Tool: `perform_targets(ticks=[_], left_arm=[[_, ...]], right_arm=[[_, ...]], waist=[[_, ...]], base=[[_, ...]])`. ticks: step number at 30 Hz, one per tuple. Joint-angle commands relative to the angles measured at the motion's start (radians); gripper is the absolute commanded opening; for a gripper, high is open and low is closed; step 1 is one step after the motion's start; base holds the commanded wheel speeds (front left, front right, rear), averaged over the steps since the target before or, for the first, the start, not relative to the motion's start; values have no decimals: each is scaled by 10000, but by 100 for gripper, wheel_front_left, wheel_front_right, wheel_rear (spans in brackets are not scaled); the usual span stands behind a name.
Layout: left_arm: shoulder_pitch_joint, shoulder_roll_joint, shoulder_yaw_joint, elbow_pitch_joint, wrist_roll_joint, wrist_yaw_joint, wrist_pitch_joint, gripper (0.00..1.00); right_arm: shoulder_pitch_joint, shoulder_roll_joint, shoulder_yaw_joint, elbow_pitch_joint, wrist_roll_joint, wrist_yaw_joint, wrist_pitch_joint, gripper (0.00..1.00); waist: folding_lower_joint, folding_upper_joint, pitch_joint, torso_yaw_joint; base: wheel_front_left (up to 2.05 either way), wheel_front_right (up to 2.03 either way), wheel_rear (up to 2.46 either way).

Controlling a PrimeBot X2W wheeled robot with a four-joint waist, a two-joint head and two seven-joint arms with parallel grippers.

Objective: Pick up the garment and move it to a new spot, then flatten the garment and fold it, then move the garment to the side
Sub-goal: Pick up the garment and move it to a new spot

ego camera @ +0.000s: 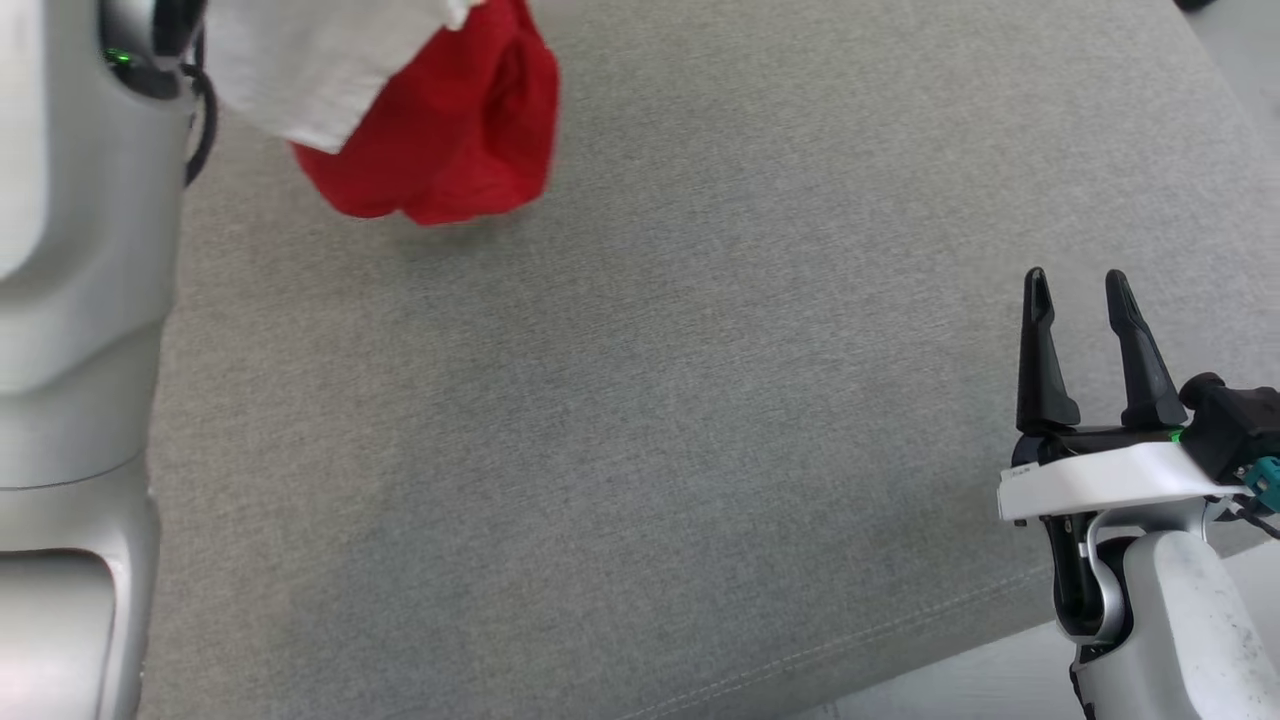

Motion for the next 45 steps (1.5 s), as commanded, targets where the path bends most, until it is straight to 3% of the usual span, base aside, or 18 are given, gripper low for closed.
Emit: perform_targets(ticks=[1, 10, 24, 25, 26, 35, 45], left_arm=[[-145, -158, -138, 95, -32, -5, -68, 0], [1175, -764, -1015, 1211, -289, 26, -748, 0], [5287, -1516, -1611, 3610, -1222, 271, -2570, 0], [5394, -1550, -1659, 3732, -1263, 267, -2677, 26], [5453, -1585, -1711, 3830, -1271, 264, -2833, 100], [5694, -1345, -1050, 3590, -1306, 665, -3629, 100], [7148, -774, 367, 1509, -869, 965, -3657, 100]], right_arm=[[94, 0, 16, 9, 100, -7, -32, 100], [117, 3, 82, -43, 276, -7, -33, 100], [99, -2, 519, 89, 82, -7, -34, 100], [99, -2, 561, 74, 77, -7, -34, 100], [112, 0, 606, 66, 75, -7, -34, 100], [422, -1, 731, -166, -24, -7, -34, 100], [718, -4, 605, -513, -414, -7, -34, 100]], waist=[[1, -1, -13, -523], [1, -1, 194, -754], [1, -1, 54, -558], [1, -1, 28, -544], [1, -1, -19, -525], [1, -1, -709, -120], [1, -1, -1253, 841]], base=[[0, 0, 0], [0, 0, 0], [0, 0, 0], [0, 0, 0], [0, 0, 0], [0, 0, 0], [0, 0, 0]])
